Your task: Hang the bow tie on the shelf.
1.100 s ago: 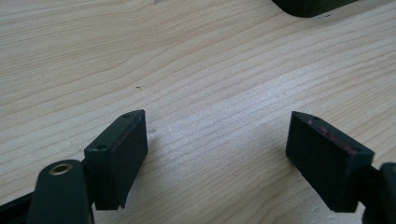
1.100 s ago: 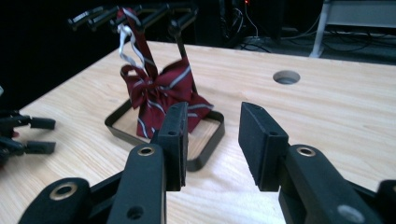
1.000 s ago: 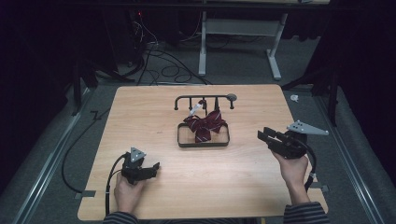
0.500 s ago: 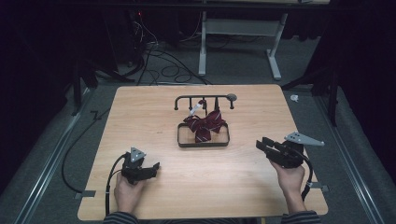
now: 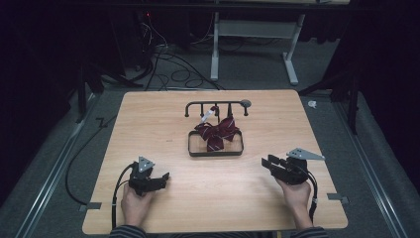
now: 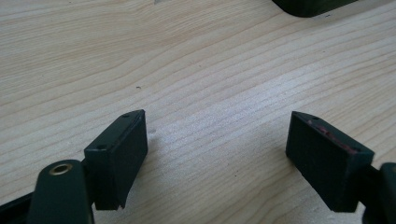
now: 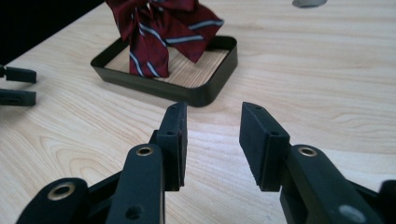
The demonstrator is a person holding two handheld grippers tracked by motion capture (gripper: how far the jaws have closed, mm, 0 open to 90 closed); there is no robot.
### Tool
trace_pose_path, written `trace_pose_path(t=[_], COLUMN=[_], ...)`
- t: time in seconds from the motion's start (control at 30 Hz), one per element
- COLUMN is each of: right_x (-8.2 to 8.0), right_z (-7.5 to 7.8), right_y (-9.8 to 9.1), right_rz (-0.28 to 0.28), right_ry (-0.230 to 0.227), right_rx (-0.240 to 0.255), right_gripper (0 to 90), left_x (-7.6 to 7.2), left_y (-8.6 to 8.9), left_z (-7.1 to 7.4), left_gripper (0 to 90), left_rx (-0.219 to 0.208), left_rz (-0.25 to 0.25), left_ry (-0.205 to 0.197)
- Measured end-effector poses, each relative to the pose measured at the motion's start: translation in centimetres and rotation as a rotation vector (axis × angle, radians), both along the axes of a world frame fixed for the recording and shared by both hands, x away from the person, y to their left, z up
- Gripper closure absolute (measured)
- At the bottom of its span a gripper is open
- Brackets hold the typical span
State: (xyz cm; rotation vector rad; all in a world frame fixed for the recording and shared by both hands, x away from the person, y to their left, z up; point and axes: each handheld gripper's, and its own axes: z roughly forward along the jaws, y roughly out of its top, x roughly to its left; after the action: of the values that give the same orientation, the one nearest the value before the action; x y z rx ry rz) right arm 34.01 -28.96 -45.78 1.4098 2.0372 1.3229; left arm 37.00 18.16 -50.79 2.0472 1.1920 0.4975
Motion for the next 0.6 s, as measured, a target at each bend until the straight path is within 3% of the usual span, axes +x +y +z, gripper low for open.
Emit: trace_pose_path(t=[0.37,0.43,0.5,0.53,0.6], right_x=[0.6,0.7,0.8,0.9,0.8], right_z=[-2.8,-3.5,-3.7,-4.4,-4.4], right_y=[1.2,1.6,1.7,2.1,2.3], right_rz=[-0.023,-0.036,-0.036,-0.045,-0.047], right_ry=[0.054,0.059,0.057,0.081,0.073], right_rx=[-0.112,-0.169,-0.19,-0.24,-0.264], right_gripper=[60.9,60.4,59.9,58.9,57.8], left_x=[0.0,0.0,0.0,0.0,0.0], left_y=[0.0,0.0,0.0,0.0,0.0], left_z=[0.0,0.0,0.0,0.0,0.0], left_gripper=[21.2,21.2,21.2,21.2,21.2], left_rx=[0.001,0.001,0.001,0.002,0.002], left_rz=[0.0,0.0,0.0,0.0,0.0], left_ry=[0.001,0.001,0.001,0.001,0.001])
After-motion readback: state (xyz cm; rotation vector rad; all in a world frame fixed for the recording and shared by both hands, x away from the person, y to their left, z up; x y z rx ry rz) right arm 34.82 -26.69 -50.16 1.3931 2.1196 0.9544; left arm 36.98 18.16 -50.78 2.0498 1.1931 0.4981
